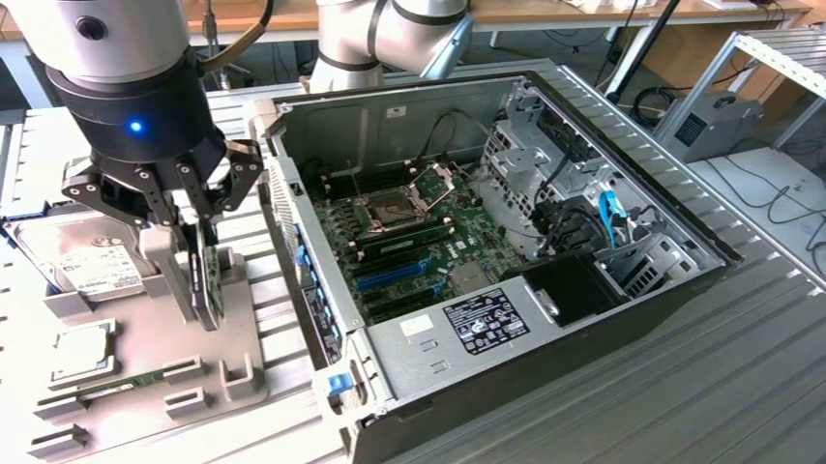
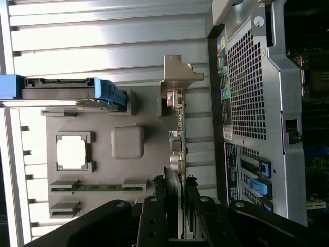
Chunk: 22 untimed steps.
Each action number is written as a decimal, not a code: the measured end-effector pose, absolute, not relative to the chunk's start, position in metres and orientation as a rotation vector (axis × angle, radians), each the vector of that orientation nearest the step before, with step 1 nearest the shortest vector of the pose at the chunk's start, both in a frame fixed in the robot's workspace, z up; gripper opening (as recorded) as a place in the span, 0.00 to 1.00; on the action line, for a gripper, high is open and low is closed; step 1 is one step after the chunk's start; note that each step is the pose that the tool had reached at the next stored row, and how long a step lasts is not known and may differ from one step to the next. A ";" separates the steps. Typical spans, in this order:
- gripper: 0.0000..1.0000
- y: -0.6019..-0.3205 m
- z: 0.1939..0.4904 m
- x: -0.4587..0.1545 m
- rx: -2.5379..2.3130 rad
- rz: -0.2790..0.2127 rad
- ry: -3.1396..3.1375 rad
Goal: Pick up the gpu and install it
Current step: 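Pick up the gpu and move the gpu toward the slot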
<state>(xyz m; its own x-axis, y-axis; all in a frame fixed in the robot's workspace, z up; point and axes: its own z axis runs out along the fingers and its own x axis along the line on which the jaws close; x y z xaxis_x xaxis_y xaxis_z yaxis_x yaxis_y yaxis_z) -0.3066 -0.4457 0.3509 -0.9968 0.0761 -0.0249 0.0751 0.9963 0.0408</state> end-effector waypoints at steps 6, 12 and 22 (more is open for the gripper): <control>0.26 -0.446 0.352 -0.307 0.118 0.062 3.112; 0.26 -0.446 0.353 -0.307 0.118 0.062 3.112; 0.26 -0.446 0.355 -0.307 0.118 0.062 3.112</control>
